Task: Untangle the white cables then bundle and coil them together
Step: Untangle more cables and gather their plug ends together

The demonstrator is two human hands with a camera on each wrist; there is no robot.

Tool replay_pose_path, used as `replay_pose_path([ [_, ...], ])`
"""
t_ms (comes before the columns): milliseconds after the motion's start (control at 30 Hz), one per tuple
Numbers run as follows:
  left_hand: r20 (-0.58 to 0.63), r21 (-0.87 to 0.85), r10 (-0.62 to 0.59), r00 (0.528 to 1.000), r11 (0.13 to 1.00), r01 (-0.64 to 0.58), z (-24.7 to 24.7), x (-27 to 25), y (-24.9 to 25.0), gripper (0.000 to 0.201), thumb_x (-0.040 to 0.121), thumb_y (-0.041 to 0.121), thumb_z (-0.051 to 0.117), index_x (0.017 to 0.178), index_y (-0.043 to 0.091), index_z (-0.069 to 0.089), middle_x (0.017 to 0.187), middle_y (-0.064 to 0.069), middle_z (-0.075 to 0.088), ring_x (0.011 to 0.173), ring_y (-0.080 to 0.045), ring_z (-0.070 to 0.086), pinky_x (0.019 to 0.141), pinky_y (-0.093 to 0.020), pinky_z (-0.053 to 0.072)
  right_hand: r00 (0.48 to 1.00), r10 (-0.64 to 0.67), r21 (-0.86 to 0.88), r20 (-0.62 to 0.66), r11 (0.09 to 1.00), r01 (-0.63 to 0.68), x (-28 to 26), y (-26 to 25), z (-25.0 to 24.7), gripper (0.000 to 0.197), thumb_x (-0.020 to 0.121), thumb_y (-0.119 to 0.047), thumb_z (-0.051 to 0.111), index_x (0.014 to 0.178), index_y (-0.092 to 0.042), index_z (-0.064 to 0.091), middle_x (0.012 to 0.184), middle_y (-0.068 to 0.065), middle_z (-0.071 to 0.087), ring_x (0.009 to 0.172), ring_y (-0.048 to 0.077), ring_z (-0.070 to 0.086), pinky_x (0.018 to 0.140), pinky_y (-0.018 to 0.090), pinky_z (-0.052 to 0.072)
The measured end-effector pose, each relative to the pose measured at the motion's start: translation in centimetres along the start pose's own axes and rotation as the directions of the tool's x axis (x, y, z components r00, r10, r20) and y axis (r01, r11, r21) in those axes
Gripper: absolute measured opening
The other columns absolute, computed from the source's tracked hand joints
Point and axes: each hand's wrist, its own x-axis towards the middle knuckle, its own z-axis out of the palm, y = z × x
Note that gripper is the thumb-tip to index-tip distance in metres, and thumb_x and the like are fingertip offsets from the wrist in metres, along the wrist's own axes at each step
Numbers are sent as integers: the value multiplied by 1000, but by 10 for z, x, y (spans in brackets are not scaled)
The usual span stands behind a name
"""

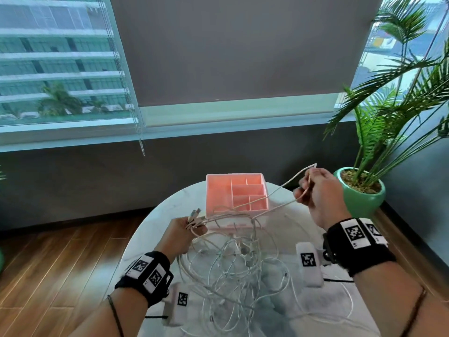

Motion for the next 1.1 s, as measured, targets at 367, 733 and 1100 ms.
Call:
replay_pose_path([
  [367, -156, 45, -96, 983, 993, 104, -33, 5, -36, 8, 89, 8, 68, 84, 3, 72, 53, 1, 47, 41, -11, 31, 43, -21, 24, 918, -78, 22, -390, 995, 94, 45, -2, -50, 27, 100, -13, 31, 78, -19, 46, 59, 1, 33, 32, 10, 32, 40, 14, 27],
  [733, -17, 33, -7, 1000, 999, 8, -25, -2, -18, 12, 89, 11, 72, 79, 5, 71, 46, 9, 45, 41, -8, 31, 43, -21, 25, 996, -15, -883, -88, 464, -71, 41, 66, -80, 11, 77, -18, 54, 77, -8, 58, 79, 14, 57, 76, 31, 54, 69, 36, 42],
  [1100, 59, -22, 51, 997, 999, -50, 3, -4, 8, 20, 85, 12, 78, 87, -2, 64, 52, 5, 36, 38, -6, 25, 39, -19, 21, 727, 429, -841, 535, 349, 413, -41, 95, -29, 46, 93, -71, 32, 96, -36, 63, 72, -1, 67, 65, 15, 67, 66, 27, 52],
])
